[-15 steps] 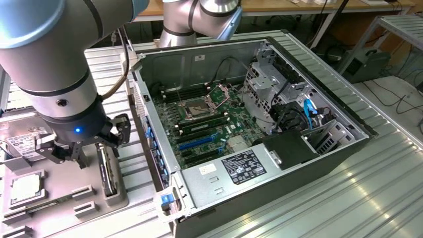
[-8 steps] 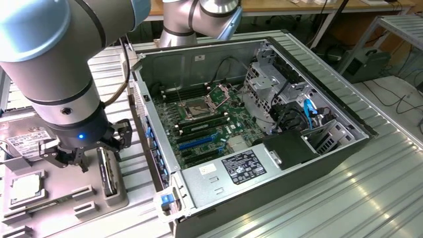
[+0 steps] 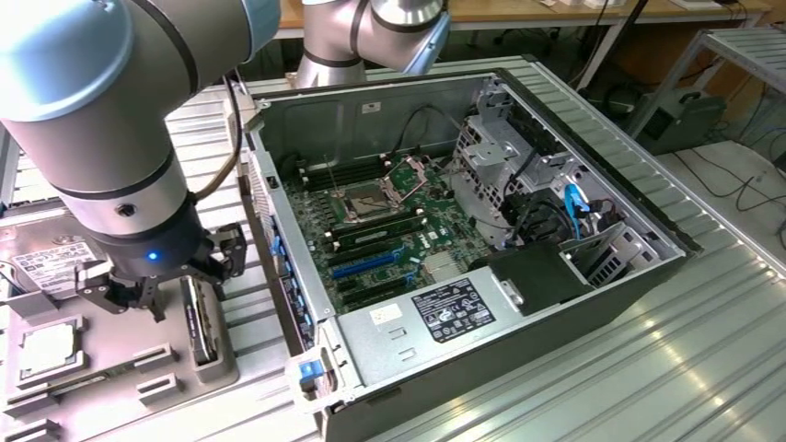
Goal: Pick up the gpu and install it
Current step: 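Pick up the gpu and move the gpu toward the slot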
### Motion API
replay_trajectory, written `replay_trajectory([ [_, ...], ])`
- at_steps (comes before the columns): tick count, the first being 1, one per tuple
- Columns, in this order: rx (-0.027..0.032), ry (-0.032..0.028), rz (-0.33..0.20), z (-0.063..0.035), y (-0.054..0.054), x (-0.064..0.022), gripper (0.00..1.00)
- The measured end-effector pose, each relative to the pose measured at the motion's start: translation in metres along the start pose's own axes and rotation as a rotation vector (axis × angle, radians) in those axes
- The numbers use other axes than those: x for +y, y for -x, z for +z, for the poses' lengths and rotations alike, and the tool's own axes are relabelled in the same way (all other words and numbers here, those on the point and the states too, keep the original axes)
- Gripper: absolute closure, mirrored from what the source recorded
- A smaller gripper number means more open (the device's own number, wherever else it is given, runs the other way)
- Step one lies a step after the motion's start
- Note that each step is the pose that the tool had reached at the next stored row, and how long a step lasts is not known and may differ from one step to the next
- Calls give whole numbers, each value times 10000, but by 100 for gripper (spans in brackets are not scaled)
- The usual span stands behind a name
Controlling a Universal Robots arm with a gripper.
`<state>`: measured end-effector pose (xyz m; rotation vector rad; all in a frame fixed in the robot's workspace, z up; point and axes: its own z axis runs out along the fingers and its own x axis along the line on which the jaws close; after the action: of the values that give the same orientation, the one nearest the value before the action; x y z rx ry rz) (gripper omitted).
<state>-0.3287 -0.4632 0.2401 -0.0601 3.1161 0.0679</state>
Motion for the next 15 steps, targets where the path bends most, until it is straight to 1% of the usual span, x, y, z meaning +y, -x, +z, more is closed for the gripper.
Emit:
replay_trajectory([
  [6, 17, -2, 0, 102, -3, -5, 34],
  [10, 18, -3, 0, 103, -3, -5, 35],
  [11, 18, -2, 0, 103, -3, -5, 42],
  [13, 18, -2, 1, 104, -2, -5, 44],
  [14, 17, -1, 1, 106, 0, -5, 51],
  [15, 18, -2, 1, 106, 0, -5, 51],
])
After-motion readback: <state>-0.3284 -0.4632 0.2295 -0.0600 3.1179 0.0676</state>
